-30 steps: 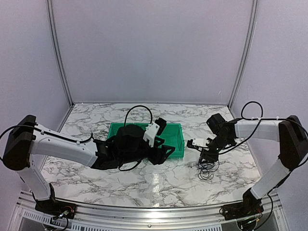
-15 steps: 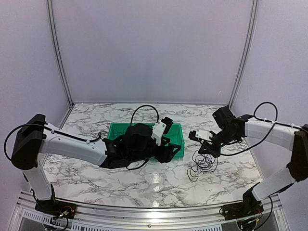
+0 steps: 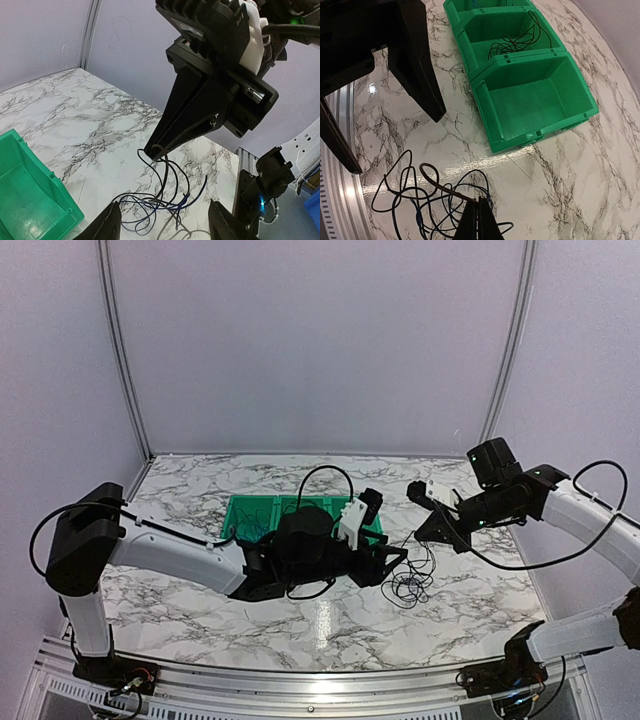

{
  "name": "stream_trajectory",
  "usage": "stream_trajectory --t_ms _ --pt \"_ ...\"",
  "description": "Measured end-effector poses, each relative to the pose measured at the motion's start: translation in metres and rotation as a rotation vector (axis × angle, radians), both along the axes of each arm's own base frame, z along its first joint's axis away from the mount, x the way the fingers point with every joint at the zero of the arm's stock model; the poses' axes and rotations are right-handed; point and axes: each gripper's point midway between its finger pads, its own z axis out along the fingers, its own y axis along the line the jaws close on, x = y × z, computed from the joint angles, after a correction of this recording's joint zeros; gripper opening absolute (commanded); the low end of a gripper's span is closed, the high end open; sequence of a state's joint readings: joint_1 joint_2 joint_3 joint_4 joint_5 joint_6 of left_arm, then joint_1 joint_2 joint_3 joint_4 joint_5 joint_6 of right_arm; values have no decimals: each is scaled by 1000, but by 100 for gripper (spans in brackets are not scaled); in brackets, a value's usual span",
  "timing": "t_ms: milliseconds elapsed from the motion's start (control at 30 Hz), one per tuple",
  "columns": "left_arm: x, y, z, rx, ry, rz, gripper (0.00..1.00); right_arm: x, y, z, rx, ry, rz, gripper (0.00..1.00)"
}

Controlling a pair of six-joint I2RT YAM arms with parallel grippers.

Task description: Untangle the cables

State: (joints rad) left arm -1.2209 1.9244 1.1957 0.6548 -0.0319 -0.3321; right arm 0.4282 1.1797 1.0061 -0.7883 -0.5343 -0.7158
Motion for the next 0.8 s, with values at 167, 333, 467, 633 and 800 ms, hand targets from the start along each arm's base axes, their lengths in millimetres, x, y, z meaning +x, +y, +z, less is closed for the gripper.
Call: stream_trajectory --t_ms 167,333,467,633,800 --pt "3 -6 -1 -29 10 3 53 -5 2 1 18 25 14 0" --pt "8 -23 -13 -36 31 1 0 -9 5 2 37 37 25 0" --pt "11 -23 -18 -39 50 24 0 -9 6 -2 44 41 27 40" --pt "18 -7 -28 -47 92 102 0 -7 2 -43 8 94 -13 62" --pt "14 30 -72 28 167 175 0 -1 12 -92 -43 219 -19 67"
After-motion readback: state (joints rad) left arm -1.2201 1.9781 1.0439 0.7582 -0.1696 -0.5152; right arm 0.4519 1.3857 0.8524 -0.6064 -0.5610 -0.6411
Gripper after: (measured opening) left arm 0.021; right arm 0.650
